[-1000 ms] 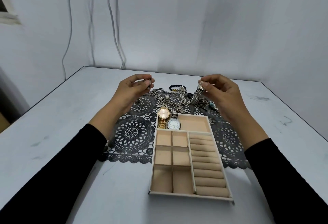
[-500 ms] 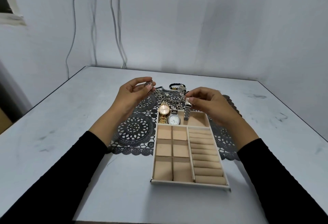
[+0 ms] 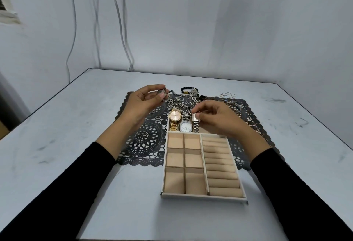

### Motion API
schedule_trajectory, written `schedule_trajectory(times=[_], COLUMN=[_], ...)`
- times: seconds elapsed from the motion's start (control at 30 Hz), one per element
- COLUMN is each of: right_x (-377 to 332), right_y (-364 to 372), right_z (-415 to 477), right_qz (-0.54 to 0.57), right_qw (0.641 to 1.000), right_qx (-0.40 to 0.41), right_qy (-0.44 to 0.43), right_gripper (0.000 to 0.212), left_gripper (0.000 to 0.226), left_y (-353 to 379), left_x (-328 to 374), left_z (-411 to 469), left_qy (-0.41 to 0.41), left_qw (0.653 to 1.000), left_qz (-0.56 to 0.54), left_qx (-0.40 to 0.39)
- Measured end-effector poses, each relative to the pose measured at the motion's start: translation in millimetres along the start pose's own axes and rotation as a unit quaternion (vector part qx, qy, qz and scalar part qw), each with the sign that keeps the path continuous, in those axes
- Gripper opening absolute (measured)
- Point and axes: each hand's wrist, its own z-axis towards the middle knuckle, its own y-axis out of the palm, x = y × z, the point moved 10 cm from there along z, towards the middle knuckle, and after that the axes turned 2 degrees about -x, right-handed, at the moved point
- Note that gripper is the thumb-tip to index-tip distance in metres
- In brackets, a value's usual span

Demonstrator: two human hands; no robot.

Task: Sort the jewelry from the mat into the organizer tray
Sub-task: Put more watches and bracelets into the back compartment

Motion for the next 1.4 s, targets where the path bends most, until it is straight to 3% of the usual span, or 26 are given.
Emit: schedule_trajectory(times=[0.37, 0.83, 1.4], right_x=[2.2, 2.0, 5.6], right_y=[-2.8, -11.5, -16.9], right_z=[-2.6, 2.0, 1.9], right_qz=[-0.035, -0.172, -0.195], right_qw=[0.999, 0.980, 0.972], right_qx=[0.033, 0.100, 0.133], right_qy=[0.018, 0.010, 0.000], right_gripper=[0.011, 0.021, 0.017], left_gripper=[0.028, 0.030, 0.031], left_y=[-2.3, -1.9, -0.4], left_x=[-5.6, -5.5, -6.3], left_z=[0.3, 0.3, -4.1], left_qy=[-0.016, -0.018, -0.033], left_qw=[1.000, 0.999, 0.999], left_qz=[0.020, 0.030, 0.023], left_qx=[0.006, 0.005, 0.010])
